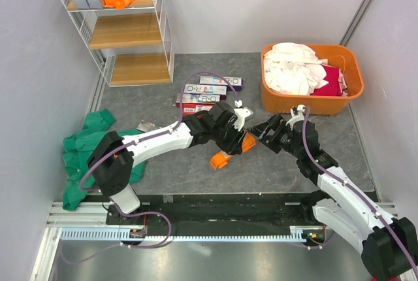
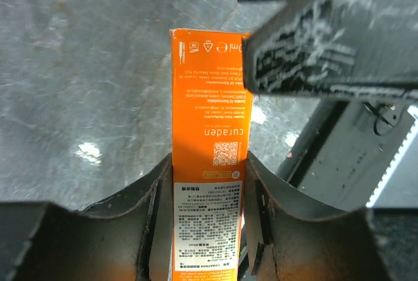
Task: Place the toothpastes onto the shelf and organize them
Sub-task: Pick up the toothpaste from the center of the board.
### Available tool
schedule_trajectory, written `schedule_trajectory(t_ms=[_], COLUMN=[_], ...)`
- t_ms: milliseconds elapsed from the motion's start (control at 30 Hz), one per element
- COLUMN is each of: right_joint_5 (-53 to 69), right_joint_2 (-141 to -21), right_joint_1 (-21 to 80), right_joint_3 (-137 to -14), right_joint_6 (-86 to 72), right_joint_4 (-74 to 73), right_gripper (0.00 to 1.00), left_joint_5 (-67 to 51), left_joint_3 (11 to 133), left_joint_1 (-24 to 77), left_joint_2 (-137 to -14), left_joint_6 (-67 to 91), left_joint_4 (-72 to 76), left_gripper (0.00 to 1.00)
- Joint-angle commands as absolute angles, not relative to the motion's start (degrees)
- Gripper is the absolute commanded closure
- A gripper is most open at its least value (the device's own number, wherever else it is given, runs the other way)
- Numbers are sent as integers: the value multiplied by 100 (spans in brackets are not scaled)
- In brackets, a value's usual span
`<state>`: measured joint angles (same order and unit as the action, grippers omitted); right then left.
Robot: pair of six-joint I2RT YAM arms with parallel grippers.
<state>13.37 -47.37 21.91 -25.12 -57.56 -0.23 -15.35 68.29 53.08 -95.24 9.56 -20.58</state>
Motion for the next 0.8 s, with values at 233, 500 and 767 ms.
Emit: schedule_trajectory(t_ms=[233,500,767], right_joint_5=[1740,1916,2021], right_joint_2=[-4904,-5001,-4887], right_joint_1=[2197,2197,2197], right_joint_3=[-2435,-2268,-2197], right_joint_6=[-5959,-6117,-6240], right_joint_4=[474,834,993], right_gripper=[11,22,58], left_joint_5=[-949,-844,-536], left_joint_3=[7233,7374,7330], left_joint_1=[5572,5765,5809], left_joint_2=[-8956,-9009,-8930], left_joint_6=[1283,1336,1318], left_joint_4=[-1705,-1591,-1591], left_gripper=[55,54,53])
